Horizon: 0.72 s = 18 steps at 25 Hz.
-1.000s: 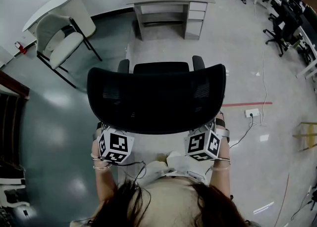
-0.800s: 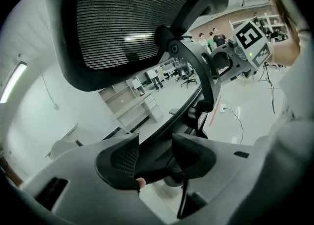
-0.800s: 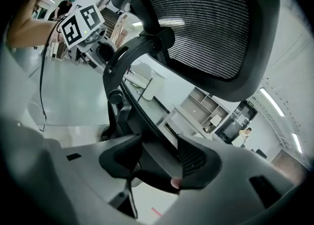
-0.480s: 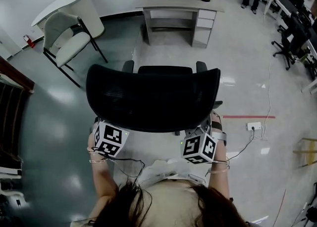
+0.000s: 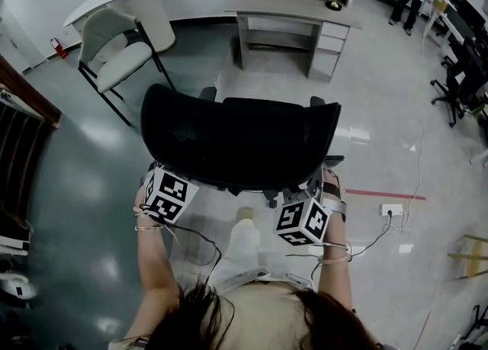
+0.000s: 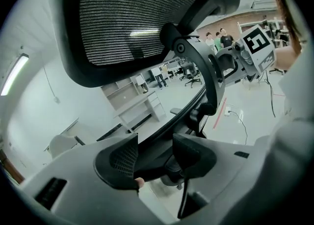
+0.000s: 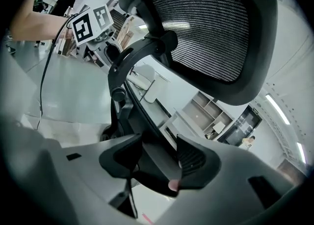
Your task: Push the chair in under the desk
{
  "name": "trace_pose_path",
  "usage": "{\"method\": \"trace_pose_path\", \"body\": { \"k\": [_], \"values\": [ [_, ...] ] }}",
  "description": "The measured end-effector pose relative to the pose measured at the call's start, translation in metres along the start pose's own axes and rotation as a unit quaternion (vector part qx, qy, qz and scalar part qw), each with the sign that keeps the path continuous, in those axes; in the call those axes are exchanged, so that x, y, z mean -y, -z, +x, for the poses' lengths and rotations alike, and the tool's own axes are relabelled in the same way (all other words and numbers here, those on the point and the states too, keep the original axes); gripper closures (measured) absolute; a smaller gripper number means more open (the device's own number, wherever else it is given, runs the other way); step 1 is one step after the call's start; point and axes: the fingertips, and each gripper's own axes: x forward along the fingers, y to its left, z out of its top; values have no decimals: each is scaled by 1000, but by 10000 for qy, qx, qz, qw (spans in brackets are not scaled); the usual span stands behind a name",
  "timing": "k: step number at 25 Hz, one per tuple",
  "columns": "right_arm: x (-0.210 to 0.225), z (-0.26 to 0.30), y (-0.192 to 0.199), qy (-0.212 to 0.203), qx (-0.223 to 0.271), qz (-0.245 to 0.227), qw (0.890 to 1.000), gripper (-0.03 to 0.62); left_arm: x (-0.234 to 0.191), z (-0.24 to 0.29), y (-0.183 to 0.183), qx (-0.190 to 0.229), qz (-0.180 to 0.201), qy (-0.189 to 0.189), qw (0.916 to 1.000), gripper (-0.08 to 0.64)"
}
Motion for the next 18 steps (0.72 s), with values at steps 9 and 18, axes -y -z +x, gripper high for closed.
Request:
{"method": "trace_pose_path", "body": {
  "k": [9,18],
  "values": [
    [12,21,-6,62,-70,-36,9999,368,-17,17,-8,66,3,3,10000,354],
    [22,37,-10,72,-140,0,9999,368,-31,31,-15,232,40,67,9997,354]
  ]
}}
